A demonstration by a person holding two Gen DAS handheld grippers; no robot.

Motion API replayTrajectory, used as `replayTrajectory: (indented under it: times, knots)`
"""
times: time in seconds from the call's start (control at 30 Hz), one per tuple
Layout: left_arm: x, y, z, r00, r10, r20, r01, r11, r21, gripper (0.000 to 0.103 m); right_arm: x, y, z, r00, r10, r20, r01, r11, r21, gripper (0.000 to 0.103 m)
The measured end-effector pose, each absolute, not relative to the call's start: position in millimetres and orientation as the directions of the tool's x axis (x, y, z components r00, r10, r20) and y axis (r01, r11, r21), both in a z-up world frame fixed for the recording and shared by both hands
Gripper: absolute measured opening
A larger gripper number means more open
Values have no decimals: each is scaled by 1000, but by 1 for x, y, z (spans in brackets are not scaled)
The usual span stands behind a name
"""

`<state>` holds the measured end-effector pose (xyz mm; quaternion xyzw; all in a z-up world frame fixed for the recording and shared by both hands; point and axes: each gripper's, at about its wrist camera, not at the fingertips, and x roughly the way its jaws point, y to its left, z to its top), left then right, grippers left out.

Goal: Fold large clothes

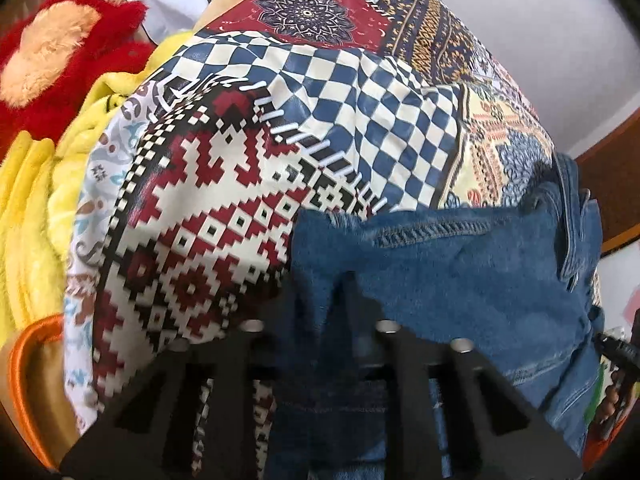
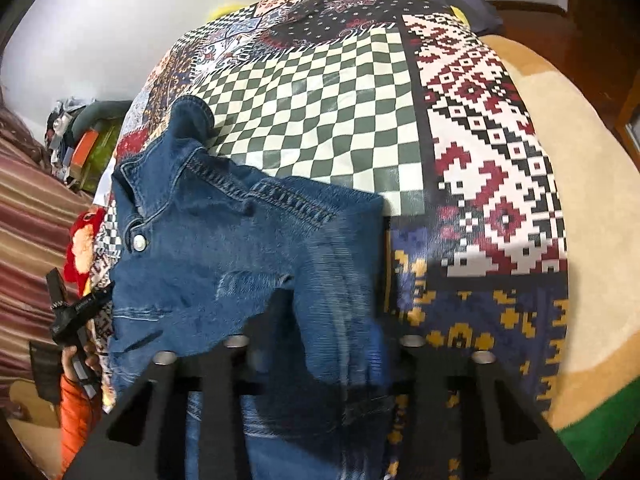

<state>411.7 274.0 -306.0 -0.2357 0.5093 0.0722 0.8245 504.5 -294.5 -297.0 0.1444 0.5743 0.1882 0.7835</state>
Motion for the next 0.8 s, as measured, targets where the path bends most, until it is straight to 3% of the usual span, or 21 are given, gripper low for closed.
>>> replayTrajectory:
  times: [0.13, 0.57, 0.8]
  knots:
    - [411, 268, -297, 488, -55, -871, -337, 909, -246, 7, 506, -290, -286, 318, 446, -837, -176, 895, 410, 13]
    - [417, 259, -222, 601, 147, -785, -301, 952, -52, 3, 555, -243, -214, 529, 337, -779, -314, 930, 189, 10]
    - [439, 266, -243, 547, 189, -815, -328, 945, -1, 3, 594, -222, -248, 504, 239, -830, -286, 953, 100, 10]
